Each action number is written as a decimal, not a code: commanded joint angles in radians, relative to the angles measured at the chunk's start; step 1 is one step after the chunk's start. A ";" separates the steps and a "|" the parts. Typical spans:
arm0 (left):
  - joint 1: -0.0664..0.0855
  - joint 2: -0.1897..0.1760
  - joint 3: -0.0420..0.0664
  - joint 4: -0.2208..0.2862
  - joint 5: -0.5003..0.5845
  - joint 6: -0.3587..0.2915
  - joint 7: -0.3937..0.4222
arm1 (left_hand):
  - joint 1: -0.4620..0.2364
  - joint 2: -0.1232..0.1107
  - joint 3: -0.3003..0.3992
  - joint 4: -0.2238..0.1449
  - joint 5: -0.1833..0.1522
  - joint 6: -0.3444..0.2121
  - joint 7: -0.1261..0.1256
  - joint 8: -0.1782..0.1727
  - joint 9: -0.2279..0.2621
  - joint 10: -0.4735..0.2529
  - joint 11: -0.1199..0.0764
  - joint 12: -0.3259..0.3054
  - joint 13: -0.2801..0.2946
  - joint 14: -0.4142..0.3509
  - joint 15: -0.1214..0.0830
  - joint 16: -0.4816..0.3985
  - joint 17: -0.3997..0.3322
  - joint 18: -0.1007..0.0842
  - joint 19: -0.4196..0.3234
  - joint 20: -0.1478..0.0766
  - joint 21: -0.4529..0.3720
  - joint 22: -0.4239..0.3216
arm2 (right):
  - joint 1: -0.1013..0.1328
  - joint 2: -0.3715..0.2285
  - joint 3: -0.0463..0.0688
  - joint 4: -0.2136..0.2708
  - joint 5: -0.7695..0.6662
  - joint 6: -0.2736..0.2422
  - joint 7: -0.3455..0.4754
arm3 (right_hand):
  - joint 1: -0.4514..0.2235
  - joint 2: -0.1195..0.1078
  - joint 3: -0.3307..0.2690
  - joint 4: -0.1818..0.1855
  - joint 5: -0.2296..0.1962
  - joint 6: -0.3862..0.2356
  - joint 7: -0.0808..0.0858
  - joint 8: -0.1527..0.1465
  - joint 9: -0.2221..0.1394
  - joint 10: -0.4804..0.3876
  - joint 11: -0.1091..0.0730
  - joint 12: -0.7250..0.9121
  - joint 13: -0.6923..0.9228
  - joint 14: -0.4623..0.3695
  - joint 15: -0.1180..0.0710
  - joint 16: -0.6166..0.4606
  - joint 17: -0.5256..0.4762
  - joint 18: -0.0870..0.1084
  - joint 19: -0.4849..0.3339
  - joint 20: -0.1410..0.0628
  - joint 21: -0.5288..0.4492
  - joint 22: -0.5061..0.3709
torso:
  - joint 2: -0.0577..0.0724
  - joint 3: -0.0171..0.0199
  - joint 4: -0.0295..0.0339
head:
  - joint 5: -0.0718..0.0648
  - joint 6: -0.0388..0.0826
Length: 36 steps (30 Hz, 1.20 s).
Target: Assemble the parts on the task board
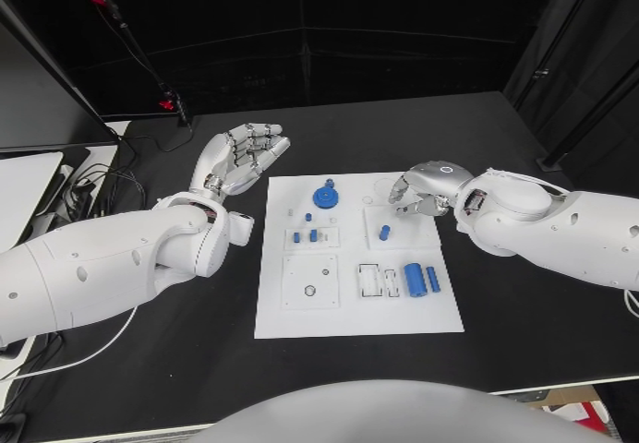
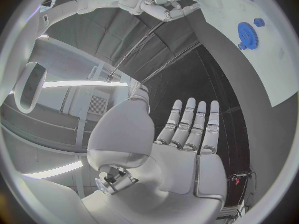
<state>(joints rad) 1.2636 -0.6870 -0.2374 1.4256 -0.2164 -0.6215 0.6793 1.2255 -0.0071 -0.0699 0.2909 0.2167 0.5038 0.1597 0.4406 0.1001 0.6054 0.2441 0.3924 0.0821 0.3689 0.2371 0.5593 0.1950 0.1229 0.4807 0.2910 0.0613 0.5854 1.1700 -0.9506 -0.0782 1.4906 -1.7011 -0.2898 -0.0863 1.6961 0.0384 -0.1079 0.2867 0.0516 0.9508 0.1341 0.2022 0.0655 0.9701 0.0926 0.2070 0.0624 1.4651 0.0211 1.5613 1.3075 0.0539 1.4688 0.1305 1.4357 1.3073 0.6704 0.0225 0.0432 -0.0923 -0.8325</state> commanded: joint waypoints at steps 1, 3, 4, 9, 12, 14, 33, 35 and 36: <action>0.001 -0.001 0.001 0.002 0.006 0.012 0.103 | 0.004 0.014 -0.007 0.001 0.004 -0.010 0.121 0.011 0.001 -0.008 -0.003 0.010 -0.002 -0.010 0.000 0.010 -0.004 -0.010 0.012 -0.001 0.007 0.002 | 0.000 0.005 0.000 -0.003 -0.034 0.047 -0.063 | 0.002 -0.003 0.008 0.000 -0.004 0.002 -0.006 -0.005 -0.001 -0.001 -0.003 -0.006 0.000 0.100 -0.005 -0.003 0.237 -0.016 0.022 -0.007 -0.003 0.206 | 0.001 0.0004 0.0003 | 0.001 -0.001; 0.001 -0.001 0.001 0.002 0.006 0.012 0.100 | 0.006 0.016 -0.008 0.001 0.006 -0.011 0.121 0.014 0.001 -0.009 -0.003 0.013 -0.002 -0.011 0.000 0.012 -0.005 -0.010 0.013 -0.001 0.007 0.001 | 0.000 0.008 0.000 -0.005 -0.036 0.060 -0.075 | 0.002 -0.003 0.010 0.001 -0.004 0.003 -0.006 -0.007 -0.001 0.002 -0.003 -0.006 0.000 0.100 -0.005 -0.003 0.236 -0.016 0.022 -0.008 -0.004 0.206 | 0.001 0.0001 0.0003 | 0.002 -0.002; 0.001 -0.001 0.001 0.002 0.006 0.013 0.099 | 0.008 0.018 -0.009 0.001 0.009 -0.012 0.121 0.019 0.001 -0.010 -0.004 0.017 -0.002 -0.012 0.000 0.016 -0.007 -0.010 0.012 -0.001 0.007 -0.003 | 0.000 0.009 0.000 -0.006 -0.037 0.065 -0.079 | 0.002 -0.003 0.012 0.001 -0.004 0.004 -0.006 -0.008 0.000 0.004 -0.003 -0.006 0.000 0.100 -0.005 -0.003 0.236 -0.016 0.022 -0.008 -0.004 0.206 | 0.000 0.0000 0.0004 | 0.003 -0.003; 0.001 -0.001 0.001 0.002 0.006 0.015 0.097 | 0.014 0.023 -0.014 0.001 0.021 -0.016 0.121 0.033 0.001 -0.013 -0.004 0.030 -0.004 -0.017 0.000 0.024 -0.015 -0.010 0.013 -0.001 0.006 -0.010 | -0.001 0.012 0.000 -0.007 -0.040 0.075 -0.091 | -0.001 -0.004 0.019 0.002 -0.004 0.015 -0.006 -0.011 0.001 0.021 -0.003 -0.006 0.001 0.099 -0.005 -0.005 0.233 -0.016 0.021 -0.009 -0.006 0.205 | 0.000 0.0003 -0.0008 | 0.003 -0.004; 0.001 -0.002 0.001 0.001 0.006 0.019 0.094 | 0.014 0.024 -0.015 0.001 0.022 -0.016 0.121 0.035 0.000 -0.013 -0.004 0.033 -0.004 -0.017 0.000 0.025 -0.016 -0.010 0.013 -0.001 0.006 -0.010 | -0.001 0.016 0.000 -0.010 -0.041 0.081 -0.094 | -0.003 -0.004 0.023 0.003 -0.005 0.019 -0.006 -0.014 0.001 0.032 -0.002 -0.006 0.001 0.099 -0.004 -0.004 0.233 -0.016 0.022 -0.008 -0.005 0.205 | -0.001 -0.0001 0.0003 | 0.002 -0.005; 0.001 -0.002 0.001 0.001 0.009 0.022 0.092 | 0.016 0.025 -0.017 0.001 0.024 -0.016 0.120 0.039 0.000 -0.013 -0.004 0.037 -0.004 -0.018 0.000 0.028 -0.018 -0.010 0.015 -0.001 0.007 -0.011 | -0.002 0.020 0.000 -0.011 -0.041 0.083 -0.099 | -0.005 -0.004 0.025 0.003 -0.004 0.021 -0.006 -0.017 0.001 0.041 0.000 -0.006 0.001 0.099 -0.002 -0.005 0.232 -0.016 0.021 -0.008 -0.007 0.205 | -0.001 0.0000 -0.0008 | 0.006 -0.005; 0.001 -0.003 0.001 0.000 0.063 0.027 0.090 | 0.031 0.037 -0.023 0.000 0.038 -0.017 0.119 0.059 -0.002 -0.014 -0.006 0.058 -0.007 -0.017 -0.002 0.047 -0.029 -0.008 0.030 -0.001 0.010 -0.009 | -0.003 0.037 0.000 -0.015 -0.070 0.134 -0.145 | 0.008 0.000 0.057 0.003 -0.005 0.106 -0.020 -0.007 0.011 0.154 -0.026 -0.018 -0.001 0.100 -0.021 -0.002 0.239 -0.016 0.023 -0.022 -0.004 0.206 | -0.001 0.0006 -0.0012 | 0.010 -0.009; 0.001 -0.003 0.001 0.000 0.063 0.028 0.089 | 0.031 0.037 -0.023 0.000 0.038 -0.017 0.119 0.059 -0.002 -0.014 -0.006 0.058 -0.007 -0.017 -0.002 0.047 -0.029 -0.008 0.030 -0.001 0.010 -0.009 | -0.003 0.038 0.000 -0.014 -0.076 0.143 -0.151 | 0.010 0.000 0.059 0.003 -0.005 0.117 -0.022 -0.005 0.012 0.164 -0.028 -0.021 -0.002 0.101 -0.023 -0.001 0.239 -0.017 0.026 -0.024 0.000 0.208 | -0.001 0.0006 -0.0013 | 0.010 -0.010; 0.001 -0.004 0.001 0.000 0.064 0.028 0.089 | 0.033 0.040 -0.024 0.000 0.040 -0.018 0.118 0.062 -0.002 -0.015 -0.007 0.061 -0.008 -0.018 -0.002 0.049 -0.031 -0.008 0.031 -0.001 0.010 -0.010 | -0.003 0.039 0.000 -0.014 -0.080 0.147 -0.155 | 0.011 0.000 0.061 0.003 -0.005 0.124 -0.023 -0.004 0.012 0.172 -0.030 -0.023 -0.001 0.101 -0.025 -0.001 0.240 -0.017 0.026 -0.025 0.001 0.208 | -0.001 0.0006 -0.0008 | 0.009 -0.010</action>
<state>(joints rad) 1.2632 -0.6899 -0.2375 1.4245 -0.1640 -0.6033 0.6799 1.2587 0.0261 -0.0869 0.2914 0.2531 0.4928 0.1626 0.4988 0.0989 0.5980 0.2372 0.4484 0.0759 0.3585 0.2339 0.6057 0.1651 0.1231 0.5022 0.2910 0.0651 0.5770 1.1696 -0.9123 -0.0750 1.4758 -1.7570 -0.1908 -0.2139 1.6961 0.0384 -0.0542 0.2908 0.0516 1.0699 0.1119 0.1924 0.0766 1.1371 0.0627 0.1865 0.0595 1.4686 0.0032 1.5615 1.3074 0.0540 1.4650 0.1126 1.4318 1.3073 0.6697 0.0231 0.0424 -0.0829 -0.8421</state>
